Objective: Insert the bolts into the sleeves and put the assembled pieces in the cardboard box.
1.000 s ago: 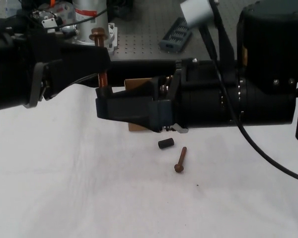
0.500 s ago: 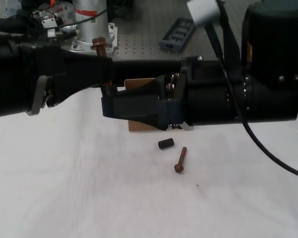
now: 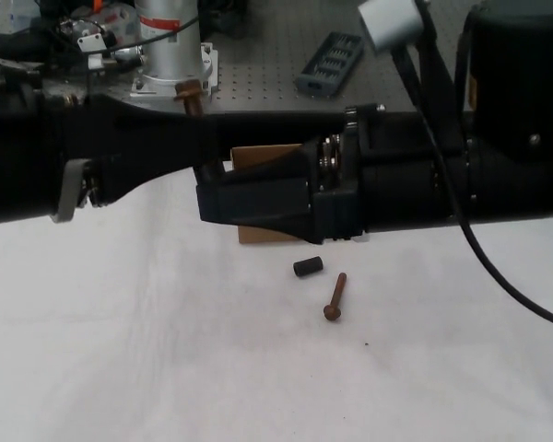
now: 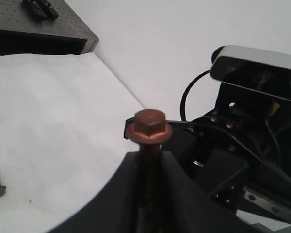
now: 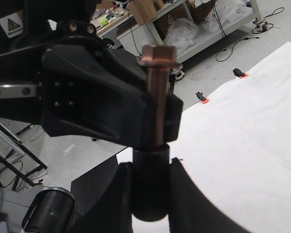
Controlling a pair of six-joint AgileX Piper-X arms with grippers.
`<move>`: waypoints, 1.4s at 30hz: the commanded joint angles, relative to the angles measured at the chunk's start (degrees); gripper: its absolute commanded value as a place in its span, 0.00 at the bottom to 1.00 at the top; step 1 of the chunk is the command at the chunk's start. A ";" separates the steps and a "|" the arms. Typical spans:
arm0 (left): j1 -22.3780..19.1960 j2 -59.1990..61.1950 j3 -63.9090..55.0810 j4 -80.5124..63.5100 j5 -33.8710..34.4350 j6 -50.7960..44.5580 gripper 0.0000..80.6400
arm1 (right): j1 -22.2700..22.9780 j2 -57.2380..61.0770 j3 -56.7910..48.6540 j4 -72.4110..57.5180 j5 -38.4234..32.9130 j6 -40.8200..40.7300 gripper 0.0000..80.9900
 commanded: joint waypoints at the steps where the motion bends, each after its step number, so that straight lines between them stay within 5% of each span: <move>1: 0.03 -0.45 -0.24 -0.85 5.07 0.93 0.32 | -1.19 -0.41 -0.64 -1.36 0.69 -0.95 0.03; 4: 0.03 -0.45 -0.24 -2.12 5.19 -0.74 0.60 | -1.19 -0.41 -0.64 -1.36 0.69 -0.95 0.03; 6: 0.03 -0.45 -0.24 -2.79 4.92 -3.20 0.68 | -1.19 -0.41 -0.64 -1.36 0.69 -0.95 0.03; 19: 0.24 -2.31 -0.24 -2.12 -3.04 3.71 0.62 | -2.27 -0.41 -0.64 4.85 4.19 -3.04 0.03; 27: 7.12 -12.76 -0.24 18.53 -15.59 9.04 0.62 | -10.95 5.93 -3.49 7.08 6.31 -3.47 0.03; 35: 13.93 -21.93 -0.24 38.44 -22.24 9.62 0.62 | -17.20 27.38 -22.12 11.59 7.08 -3.47 0.03; 42: 14.43 -23.32 -0.24 43.61 -23.72 13.99 0.62 | -18.45 49.83 -47.24 23.46 10.99 -3.47 0.03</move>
